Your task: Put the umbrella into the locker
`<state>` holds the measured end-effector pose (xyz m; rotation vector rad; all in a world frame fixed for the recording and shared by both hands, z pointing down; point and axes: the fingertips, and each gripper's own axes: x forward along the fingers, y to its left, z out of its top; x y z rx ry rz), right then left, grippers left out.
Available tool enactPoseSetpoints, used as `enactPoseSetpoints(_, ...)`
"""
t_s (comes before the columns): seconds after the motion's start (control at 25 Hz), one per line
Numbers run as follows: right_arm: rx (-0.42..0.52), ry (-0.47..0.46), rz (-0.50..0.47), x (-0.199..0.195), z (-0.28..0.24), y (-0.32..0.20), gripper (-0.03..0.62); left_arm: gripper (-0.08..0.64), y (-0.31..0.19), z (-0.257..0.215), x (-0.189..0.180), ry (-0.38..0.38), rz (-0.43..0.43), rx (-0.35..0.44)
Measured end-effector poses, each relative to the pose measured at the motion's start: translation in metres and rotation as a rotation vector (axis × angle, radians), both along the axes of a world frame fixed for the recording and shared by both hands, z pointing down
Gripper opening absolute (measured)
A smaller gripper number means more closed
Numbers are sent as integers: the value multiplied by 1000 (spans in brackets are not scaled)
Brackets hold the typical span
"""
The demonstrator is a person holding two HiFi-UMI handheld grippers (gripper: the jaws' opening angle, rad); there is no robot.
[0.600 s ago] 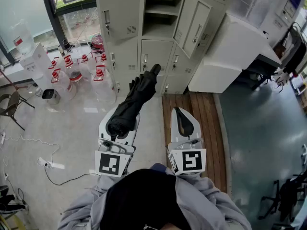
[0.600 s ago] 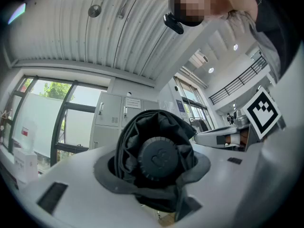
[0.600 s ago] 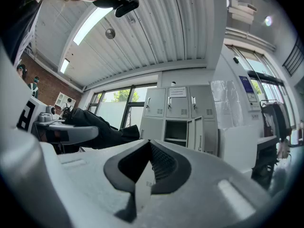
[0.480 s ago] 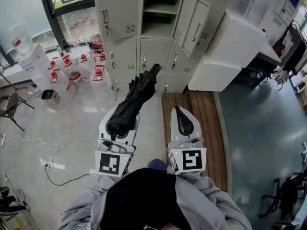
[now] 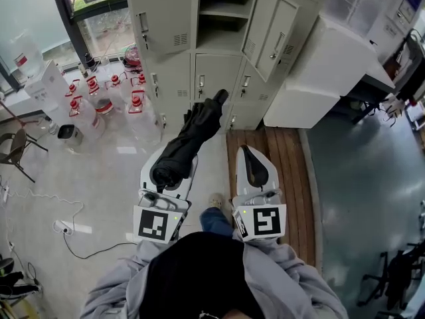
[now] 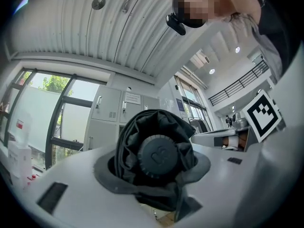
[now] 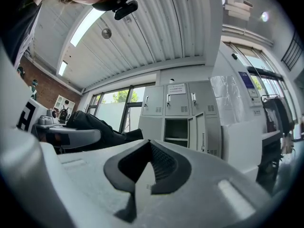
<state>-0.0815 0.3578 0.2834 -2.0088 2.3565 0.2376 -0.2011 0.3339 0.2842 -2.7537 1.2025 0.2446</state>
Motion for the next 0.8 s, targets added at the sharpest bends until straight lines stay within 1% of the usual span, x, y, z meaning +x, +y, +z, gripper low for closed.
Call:
enactPoseSetpoints(0.28, -2, -5, -21, 33, -3, -67, 3, 209, -60, -1, 32, 4, -15, -11)
enactPoseSetpoints(0.52, -10, -6, -48, 66, -8, -132, 3, 209, -120, -7, 66, 0, -37, -9)
enactPoseSetpoints(0.8, -11, 6, -82, 105, -2, -193, 3, 209, -180, -6, 107, 6, -68, -9)
